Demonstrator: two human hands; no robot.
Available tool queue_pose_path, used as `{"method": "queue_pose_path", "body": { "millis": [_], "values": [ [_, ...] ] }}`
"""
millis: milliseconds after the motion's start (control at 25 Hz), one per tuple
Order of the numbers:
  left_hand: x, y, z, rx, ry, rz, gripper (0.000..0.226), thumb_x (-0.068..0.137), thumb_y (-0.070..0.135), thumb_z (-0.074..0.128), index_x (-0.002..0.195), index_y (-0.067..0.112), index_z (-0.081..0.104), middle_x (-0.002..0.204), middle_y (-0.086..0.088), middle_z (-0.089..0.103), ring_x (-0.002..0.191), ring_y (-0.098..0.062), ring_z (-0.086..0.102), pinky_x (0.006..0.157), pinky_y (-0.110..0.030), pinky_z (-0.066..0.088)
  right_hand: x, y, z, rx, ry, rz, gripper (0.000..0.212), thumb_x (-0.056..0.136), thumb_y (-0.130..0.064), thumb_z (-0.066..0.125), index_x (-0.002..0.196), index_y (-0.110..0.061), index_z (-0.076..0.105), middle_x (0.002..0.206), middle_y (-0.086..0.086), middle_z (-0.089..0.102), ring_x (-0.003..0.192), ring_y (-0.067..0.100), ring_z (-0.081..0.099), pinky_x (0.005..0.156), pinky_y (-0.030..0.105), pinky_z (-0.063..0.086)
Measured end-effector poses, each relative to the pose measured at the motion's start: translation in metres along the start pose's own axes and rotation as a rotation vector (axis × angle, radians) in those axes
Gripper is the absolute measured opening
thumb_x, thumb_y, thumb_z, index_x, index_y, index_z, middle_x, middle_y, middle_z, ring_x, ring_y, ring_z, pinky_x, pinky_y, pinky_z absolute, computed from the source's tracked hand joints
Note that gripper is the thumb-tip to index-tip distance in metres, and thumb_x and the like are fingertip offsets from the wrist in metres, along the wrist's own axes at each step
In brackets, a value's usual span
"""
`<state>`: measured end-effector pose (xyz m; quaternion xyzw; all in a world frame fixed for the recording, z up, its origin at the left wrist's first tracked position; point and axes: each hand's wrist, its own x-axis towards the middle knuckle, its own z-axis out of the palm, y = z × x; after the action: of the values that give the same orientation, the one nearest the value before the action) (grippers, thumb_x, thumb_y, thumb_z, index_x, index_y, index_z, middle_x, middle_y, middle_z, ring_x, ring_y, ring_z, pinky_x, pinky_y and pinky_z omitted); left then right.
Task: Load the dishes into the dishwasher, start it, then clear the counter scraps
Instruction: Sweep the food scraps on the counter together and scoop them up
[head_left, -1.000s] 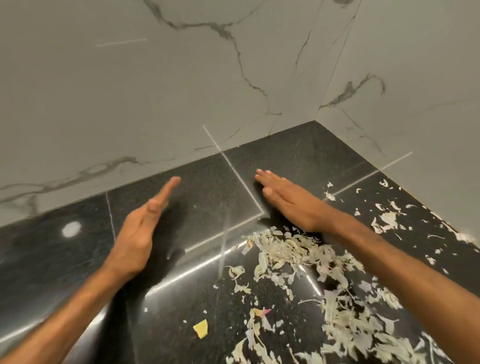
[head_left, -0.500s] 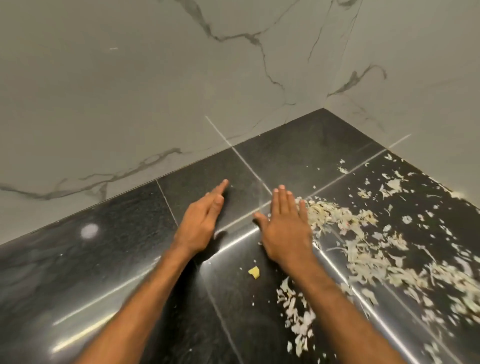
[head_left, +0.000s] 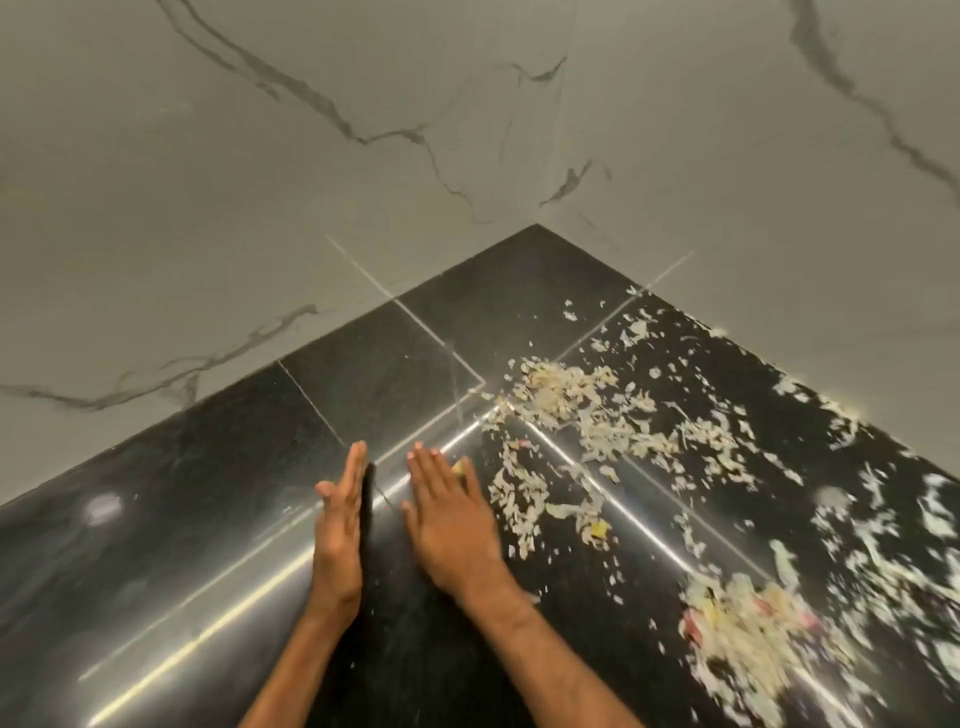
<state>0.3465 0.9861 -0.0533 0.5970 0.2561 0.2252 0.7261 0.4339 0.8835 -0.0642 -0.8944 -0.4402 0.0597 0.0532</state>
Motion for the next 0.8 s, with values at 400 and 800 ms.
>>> {"method": "queue_pose_path", "body": {
  "millis": [400,800],
  "values": [
    [-0.092,0.019,-0.007,0.044,-0.014,-0.036,0.077,0.095,0.067,0.012,0.153,0.021,0.034,0.156,0.016,0.036,0.143,0.001,0.030,0.113,-0.019,0.023,-0.122,0.019,-0.016,0.010,-0.071,-0.072,0.063,0.104,-0.050,0.005,0.158,-0.016,0.003,0.165,-0.002,-0.006,0.150,0.015,-0.020,0.121,0.044,-0.014],
    [-0.140,0.027,-0.063,0.035,0.194,-0.054,0.073,0.099,0.060,0.009,0.154,0.017,0.030,0.158,0.013,0.032,0.142,0.003,0.030,0.118,-0.027,0.017,-0.125,-0.012,-0.031,0.024,-0.061,-0.075,0.067,0.104,-0.049,0.018,0.158,-0.010,0.006,0.164,0.006,-0.004,0.153,0.025,-0.005,0.124,0.048,-0.002]
  ]
}}
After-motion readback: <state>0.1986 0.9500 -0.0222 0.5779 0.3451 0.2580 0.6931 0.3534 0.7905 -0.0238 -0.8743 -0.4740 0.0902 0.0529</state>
